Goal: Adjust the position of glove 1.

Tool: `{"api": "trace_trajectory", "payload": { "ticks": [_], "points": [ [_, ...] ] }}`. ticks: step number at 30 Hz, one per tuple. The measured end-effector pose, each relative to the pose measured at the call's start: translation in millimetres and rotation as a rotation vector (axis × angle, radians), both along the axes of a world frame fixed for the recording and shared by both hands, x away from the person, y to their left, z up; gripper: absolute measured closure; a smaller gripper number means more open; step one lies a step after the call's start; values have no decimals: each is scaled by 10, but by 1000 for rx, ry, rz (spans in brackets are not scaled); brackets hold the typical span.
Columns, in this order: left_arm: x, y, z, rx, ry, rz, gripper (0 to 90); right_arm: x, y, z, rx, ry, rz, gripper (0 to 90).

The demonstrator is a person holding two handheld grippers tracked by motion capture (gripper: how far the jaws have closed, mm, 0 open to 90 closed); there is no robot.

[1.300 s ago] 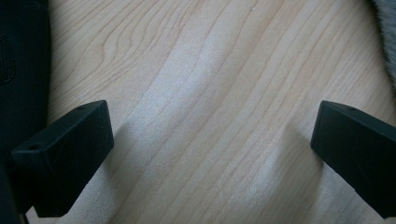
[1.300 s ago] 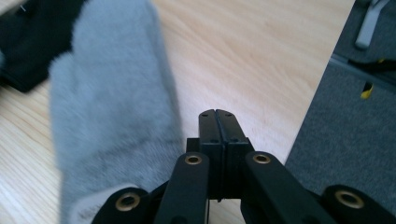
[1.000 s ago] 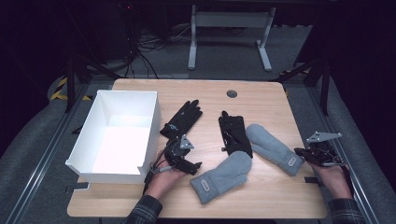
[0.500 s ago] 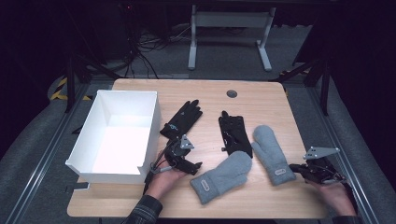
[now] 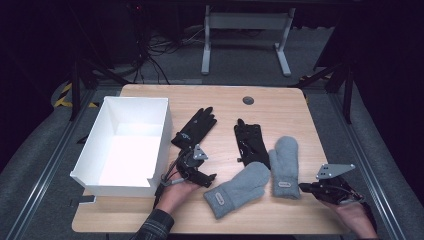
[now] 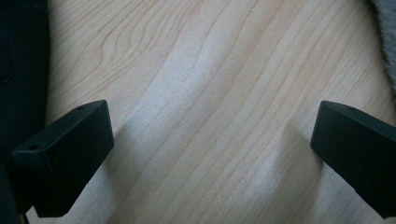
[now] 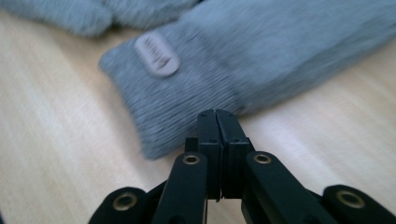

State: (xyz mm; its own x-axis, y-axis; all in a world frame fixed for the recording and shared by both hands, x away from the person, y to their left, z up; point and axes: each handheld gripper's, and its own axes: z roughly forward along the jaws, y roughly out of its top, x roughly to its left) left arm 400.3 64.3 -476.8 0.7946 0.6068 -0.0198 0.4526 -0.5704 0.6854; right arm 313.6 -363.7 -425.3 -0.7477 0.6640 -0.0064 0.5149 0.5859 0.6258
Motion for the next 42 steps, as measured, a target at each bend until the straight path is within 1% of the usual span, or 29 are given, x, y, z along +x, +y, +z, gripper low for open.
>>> {"api": "trace_trajectory", "payload": {
  "ticks": [2,5,9,11,15,17,19,20,22,24,25,27,28,29,32,36,42],
  "points": [
    [0,-1,0,0,0,1,0,73,-29,63,23,-25,-14,900],
    [-1,-4,0,-1,1,3,0,230,-2,146,45,-54,-20,900],
    [-5,-7,1,0,4,7,0,521,124,224,74,-82,-23,900],
    [-5,-7,1,0,4,7,0,686,228,231,66,-93,-26,900],
    [-2,-8,1,0,1,5,0,993,407,178,37,-90,-29,900],
    [-2,-8,1,0,1,4,0,1119,463,114,15,-84,-38,900],
    [-2,-8,1,0,1,4,0,1189,484,55,11,-72,-42,900],
    [-1,-8,2,1,2,3,0,1223,493,13,1,-65,-44,900],
    [-1,-8,2,1,2,3,0,1252,486,-31,-21,-58,-52,900],
    [0,-9,1,0,0,2,0,1255,446,-47,-27,-54,-64,900],
    [-1,-9,2,1,2,3,0,1247,418,-44,-33,-59,-73,900],
    [-1,-10,2,1,2,3,0,1227,344,-40,-33,-61,-91,900],
    [-1,-10,2,2,2,4,0,1205,267,-43,-31,-60,-106,900],
    [-1,-10,2,1,2,4,0,1205,267,-43,-31,-60,-106,900],
    [-1,-11,2,2,2,4,0,1160,166,-38,-30,-58,-128,900],
    [-1,-11,2,1,2,4,0,1068,38,-23,-45,-57,-159,900],
    [-1,-11,2,1,2,4,0,1002,-40,-19,-44,-49,-174,900]
  ]
}}
